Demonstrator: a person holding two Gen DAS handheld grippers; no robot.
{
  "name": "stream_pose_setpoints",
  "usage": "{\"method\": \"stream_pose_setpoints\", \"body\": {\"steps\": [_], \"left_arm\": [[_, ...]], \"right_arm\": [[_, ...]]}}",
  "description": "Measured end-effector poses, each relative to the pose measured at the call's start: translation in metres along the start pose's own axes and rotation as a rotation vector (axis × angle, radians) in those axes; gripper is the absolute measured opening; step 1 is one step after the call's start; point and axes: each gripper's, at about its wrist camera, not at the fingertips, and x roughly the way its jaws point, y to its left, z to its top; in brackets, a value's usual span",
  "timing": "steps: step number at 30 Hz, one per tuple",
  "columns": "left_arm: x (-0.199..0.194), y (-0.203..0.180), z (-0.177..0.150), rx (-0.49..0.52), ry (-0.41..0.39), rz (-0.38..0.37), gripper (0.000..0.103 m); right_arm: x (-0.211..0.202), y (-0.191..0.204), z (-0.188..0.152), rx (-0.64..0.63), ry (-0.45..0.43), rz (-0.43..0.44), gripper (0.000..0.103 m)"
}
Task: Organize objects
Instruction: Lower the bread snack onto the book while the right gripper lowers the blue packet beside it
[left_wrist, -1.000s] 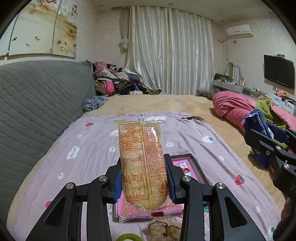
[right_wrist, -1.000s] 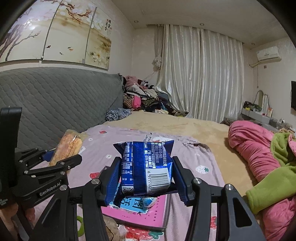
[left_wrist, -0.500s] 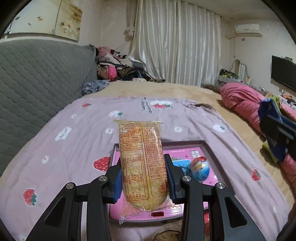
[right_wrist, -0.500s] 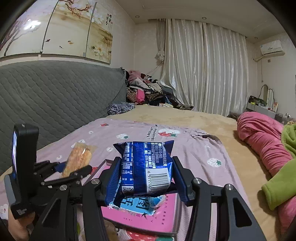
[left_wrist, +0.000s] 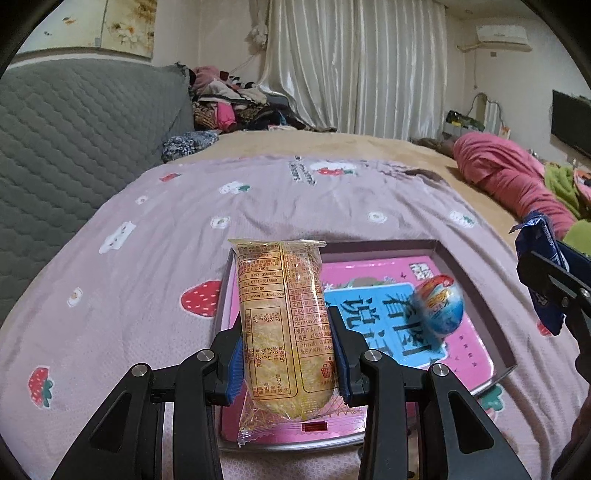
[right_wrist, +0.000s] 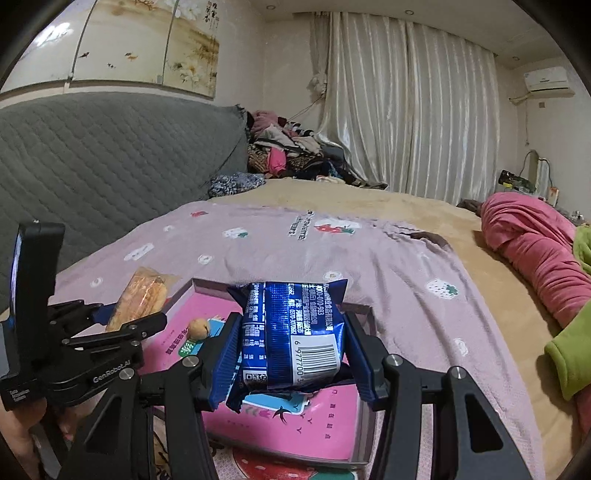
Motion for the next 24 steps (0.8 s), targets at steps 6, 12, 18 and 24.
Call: {"method": "stream_pose_setpoints", "body": {"steps": [6, 12, 18, 24], "left_arm": [[0.012, -0.002, -0.006, 0.003, 0.045, -0.006, 0.04], [0.021, -0.003, -0.01, 0.002, 0.081, -0.011, 0.04], [0.029, 0.0, -0.013, -0.002, 0.126, -0.019, 0.04], [0.038, 0.0, -0.017, 0.008, 0.163, -0.018, 0.04]], "right_arm": [[0.008, 0.005, -0.006, -0.025, 0.034, -0.008, 0.054], [0.024, 0.001, -0.014, -0.023, 0.109, 0.023, 0.054], [0.045, -0.003, -0.028, -0.022, 0.21, 0.038, 0.054], [0.061, -0.005, -0.04, -0.02, 0.296, 0.049, 0.054]]}}
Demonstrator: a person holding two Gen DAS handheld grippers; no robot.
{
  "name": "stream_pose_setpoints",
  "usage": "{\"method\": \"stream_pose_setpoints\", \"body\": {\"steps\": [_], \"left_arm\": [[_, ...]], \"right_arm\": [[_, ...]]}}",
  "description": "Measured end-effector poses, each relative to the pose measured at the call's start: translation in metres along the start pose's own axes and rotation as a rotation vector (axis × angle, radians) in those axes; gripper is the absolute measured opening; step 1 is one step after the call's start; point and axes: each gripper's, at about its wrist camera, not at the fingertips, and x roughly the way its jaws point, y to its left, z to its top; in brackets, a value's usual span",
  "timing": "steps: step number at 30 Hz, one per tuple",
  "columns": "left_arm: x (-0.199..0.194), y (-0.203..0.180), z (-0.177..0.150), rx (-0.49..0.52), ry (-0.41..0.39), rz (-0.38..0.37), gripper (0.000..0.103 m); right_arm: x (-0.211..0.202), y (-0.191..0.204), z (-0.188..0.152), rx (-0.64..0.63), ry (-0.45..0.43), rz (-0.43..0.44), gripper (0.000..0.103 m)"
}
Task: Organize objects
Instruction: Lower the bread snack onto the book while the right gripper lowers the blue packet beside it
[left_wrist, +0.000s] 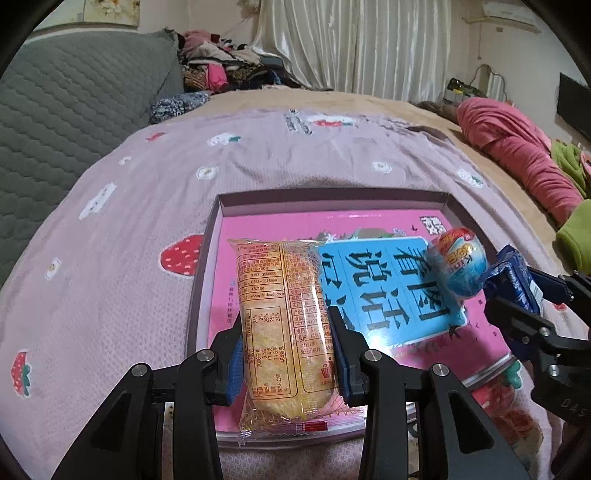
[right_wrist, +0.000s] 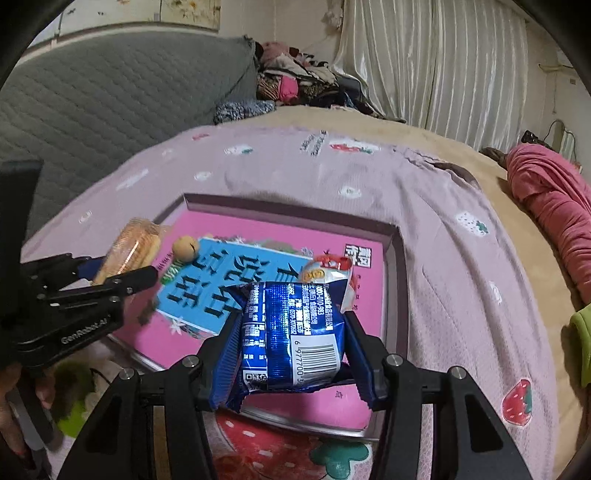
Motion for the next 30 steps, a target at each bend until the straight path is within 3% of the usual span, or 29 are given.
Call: {"method": "stream_pose_setpoints", "body": {"steps": [9, 30], "left_arm": [[0.02, 0.004, -0.004, -0.012, 0.064, -0.008, 0.04], [0.034, 0.004, -0.011, -0.018, 0.118, -0.004, 0.04]], "right_arm": [[0.024, -0.011, -0.008, 0.028, 0.07, -0.038, 0.054], [0.039, -0.02, -0.013, 0.045, 0.103, -0.072, 0.054]]}}
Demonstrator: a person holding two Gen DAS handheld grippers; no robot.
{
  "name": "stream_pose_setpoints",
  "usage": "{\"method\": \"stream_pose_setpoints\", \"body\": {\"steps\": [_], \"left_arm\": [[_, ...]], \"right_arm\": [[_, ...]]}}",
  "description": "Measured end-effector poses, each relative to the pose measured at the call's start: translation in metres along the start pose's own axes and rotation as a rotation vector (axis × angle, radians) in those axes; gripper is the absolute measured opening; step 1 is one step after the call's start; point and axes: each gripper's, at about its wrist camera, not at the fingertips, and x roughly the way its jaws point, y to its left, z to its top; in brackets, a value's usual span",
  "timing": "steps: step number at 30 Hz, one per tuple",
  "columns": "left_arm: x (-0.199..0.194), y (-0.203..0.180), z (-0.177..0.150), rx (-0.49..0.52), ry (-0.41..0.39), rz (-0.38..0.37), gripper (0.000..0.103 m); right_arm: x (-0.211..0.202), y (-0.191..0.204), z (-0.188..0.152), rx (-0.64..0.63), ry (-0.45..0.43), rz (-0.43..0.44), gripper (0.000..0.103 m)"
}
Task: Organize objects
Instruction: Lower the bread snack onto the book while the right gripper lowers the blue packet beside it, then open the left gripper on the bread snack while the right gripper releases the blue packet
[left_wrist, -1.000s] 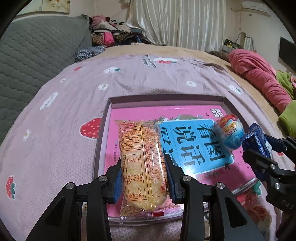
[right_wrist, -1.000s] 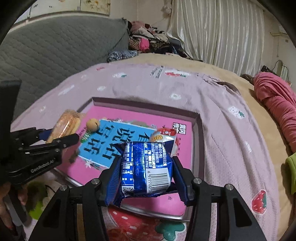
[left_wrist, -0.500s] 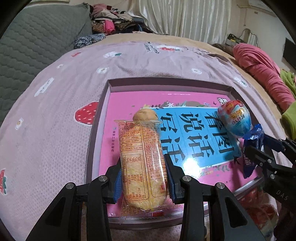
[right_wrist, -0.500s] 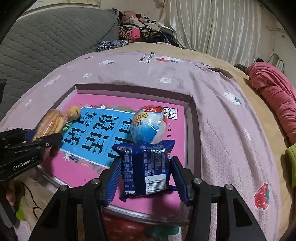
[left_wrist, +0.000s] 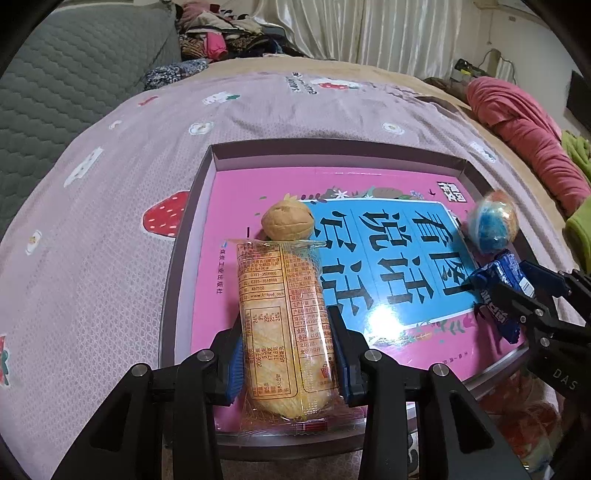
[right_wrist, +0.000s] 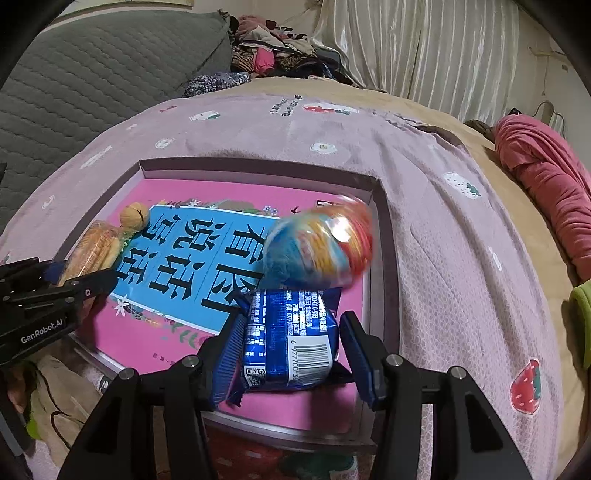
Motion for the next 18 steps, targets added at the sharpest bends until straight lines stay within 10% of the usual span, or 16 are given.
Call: {"method": "stream_pose_setpoints", "body": {"steps": [18], "left_arm": [[0.0, 0.0005, 0.0003, 0.0, 0.013, -0.005, 0.05]], "right_arm": [[-0.0037, -0.0012, -0.0003, 0.011, -0.007, 0.001, 0.054]]}}
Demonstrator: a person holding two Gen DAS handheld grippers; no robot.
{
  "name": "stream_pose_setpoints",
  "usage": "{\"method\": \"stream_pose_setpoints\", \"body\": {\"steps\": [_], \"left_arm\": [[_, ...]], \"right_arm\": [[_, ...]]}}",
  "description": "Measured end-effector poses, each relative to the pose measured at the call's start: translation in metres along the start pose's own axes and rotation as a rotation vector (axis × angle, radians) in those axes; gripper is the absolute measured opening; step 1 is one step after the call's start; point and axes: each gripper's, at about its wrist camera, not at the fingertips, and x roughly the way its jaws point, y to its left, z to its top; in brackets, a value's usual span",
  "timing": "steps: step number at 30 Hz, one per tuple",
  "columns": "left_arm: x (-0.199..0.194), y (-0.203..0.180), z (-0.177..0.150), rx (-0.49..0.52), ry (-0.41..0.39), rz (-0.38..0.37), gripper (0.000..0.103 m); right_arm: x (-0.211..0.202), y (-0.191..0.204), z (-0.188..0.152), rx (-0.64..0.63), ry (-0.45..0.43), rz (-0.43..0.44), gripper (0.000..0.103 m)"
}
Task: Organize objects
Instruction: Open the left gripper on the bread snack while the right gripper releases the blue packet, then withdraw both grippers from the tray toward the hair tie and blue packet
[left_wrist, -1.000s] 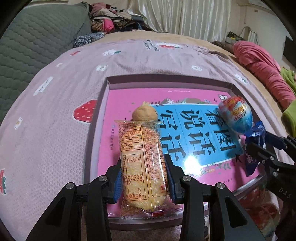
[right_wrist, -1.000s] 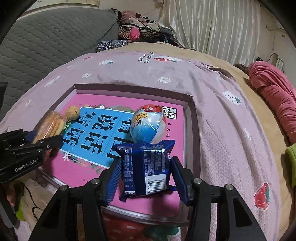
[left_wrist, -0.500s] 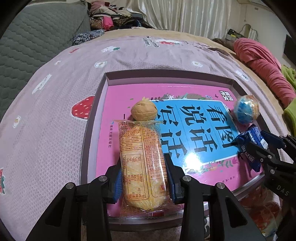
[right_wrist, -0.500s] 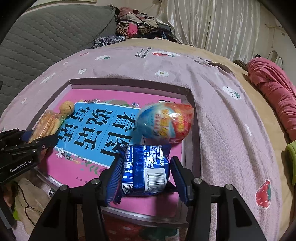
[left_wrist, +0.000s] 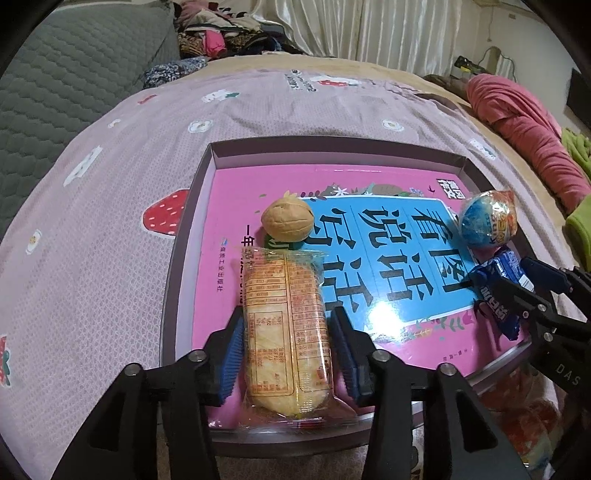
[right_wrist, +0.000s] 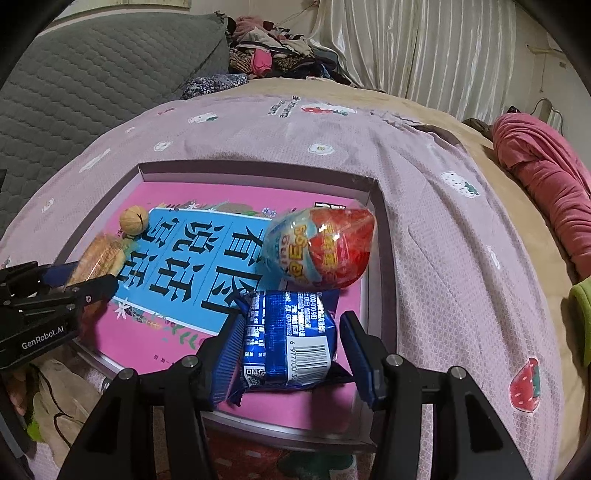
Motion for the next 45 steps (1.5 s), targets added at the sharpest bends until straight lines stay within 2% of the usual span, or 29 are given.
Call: {"method": "stream_pose_setpoints", "body": {"steps": [9, 10, 13, 16, 19, 20, 22, 29, 31, 34, 39, 45], "left_arm": [[-0.005, -0.001, 0.0, 0.001, -0.006, 0.006, 0.055], [-0.007, -0.002, 0.0, 0.0, -0.01, 0.006, 0.057], [-0.013, -0.003, 0.001, 0.005, -0.026, 0.008, 0.072], [-0.022, -0.004, 0.002, 0.008, -0.044, 0.008, 0.072], [-0.027, -0.003, 0.003, 0.006, -0.057, 0.007, 0.078], [-0.03, -0.003, 0.004, 0.007, -0.061, 0.01, 0.078], [-0.035, -0.002, 0.005, 0.002, -0.071, 0.009, 0.078], [-0.059, 0.001, 0.007, -0.011, -0.118, -0.002, 0.08], [-0.07, 0.003, 0.007, -0.016, -0.139, 0.005, 0.08], [-0.09, 0.003, 0.007, -0.017, -0.182, 0.021, 0.081], [-0.124, 0.005, 0.004, -0.032, -0.255, -0.006, 0.082], [-0.148, 0.005, -0.002, -0.037, -0.289, -0.011, 0.082]], "right_arm": [[-0.006, 0.001, 0.002, -0.001, -0.013, -0.004, 0.054], [-0.008, 0.001, 0.002, 0.0, -0.016, -0.003, 0.054], [-0.011, 0.001, 0.003, 0.0, -0.023, -0.004, 0.054], [-0.015, 0.0, 0.004, 0.006, -0.033, 0.002, 0.057], [-0.021, -0.001, 0.006, 0.017, -0.048, 0.005, 0.06], [-0.023, -0.001, 0.007, 0.02, -0.053, 0.004, 0.061], [-0.031, -0.001, 0.009, 0.024, -0.075, 0.002, 0.07], [-0.058, 0.003, 0.015, 0.024, -0.165, -0.024, 0.079], [-0.069, 0.005, 0.017, 0.025, -0.195, -0.033, 0.087], [-0.089, 0.008, 0.019, 0.021, -0.247, -0.046, 0.091], [-0.117, 0.014, 0.019, 0.015, -0.304, -0.065, 0.094], [-0.147, 0.016, 0.011, 0.031, -0.347, -0.07, 0.099]]}}
